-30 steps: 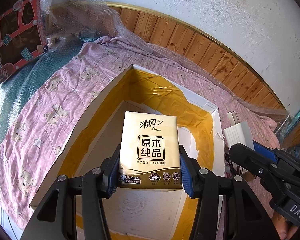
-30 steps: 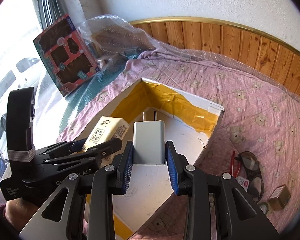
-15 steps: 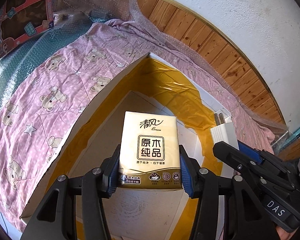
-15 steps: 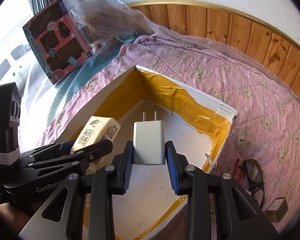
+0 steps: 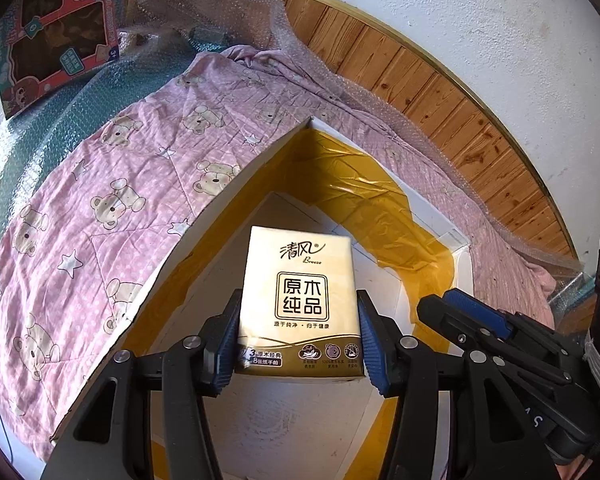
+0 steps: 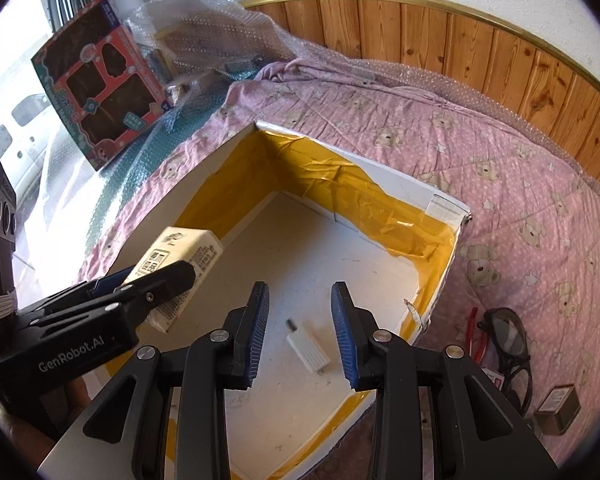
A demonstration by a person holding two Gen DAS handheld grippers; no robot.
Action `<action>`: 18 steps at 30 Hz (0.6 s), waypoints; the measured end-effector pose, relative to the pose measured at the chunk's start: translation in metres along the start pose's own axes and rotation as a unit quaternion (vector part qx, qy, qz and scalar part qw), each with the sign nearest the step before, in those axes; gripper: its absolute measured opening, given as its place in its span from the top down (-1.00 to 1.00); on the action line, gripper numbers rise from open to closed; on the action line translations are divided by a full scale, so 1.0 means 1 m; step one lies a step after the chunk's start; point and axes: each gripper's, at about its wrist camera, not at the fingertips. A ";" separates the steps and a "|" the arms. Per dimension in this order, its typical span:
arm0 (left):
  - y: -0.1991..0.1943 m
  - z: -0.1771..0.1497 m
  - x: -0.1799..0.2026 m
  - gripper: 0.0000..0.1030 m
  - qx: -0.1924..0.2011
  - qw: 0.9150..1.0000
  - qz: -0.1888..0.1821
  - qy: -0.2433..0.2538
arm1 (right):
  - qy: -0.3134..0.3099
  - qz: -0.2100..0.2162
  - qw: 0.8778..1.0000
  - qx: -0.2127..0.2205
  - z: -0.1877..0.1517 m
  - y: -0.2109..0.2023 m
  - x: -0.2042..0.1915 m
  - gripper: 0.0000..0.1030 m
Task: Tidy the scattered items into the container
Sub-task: 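Open the right tool dropping the charger while the left tool releases the tissue pack into the box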
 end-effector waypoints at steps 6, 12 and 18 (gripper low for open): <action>-0.007 -0.003 0.000 -0.05 0.007 1.000 0.004 -0.002 | 0.008 0.007 1.000 0.009 -0.009 -0.022 -0.001 0.32; -0.017 -0.007 0.010 -0.05 0.019 1.000 0.001 0.013 | 0.008 0.014 1.000 0.014 -0.024 -0.042 -0.002 0.32; -0.026 -0.013 0.020 -0.05 0.026 0.999 -0.004 0.032 | 0.002 0.027 0.999 0.019 -0.042 -0.062 -0.004 0.32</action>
Point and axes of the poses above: each gripper's, at about its wrist camera, not at the fingertips, and y roughly the way its jaws point, x to its right, z to its top, and after that the axes turned 7 degrees about y, right-handed
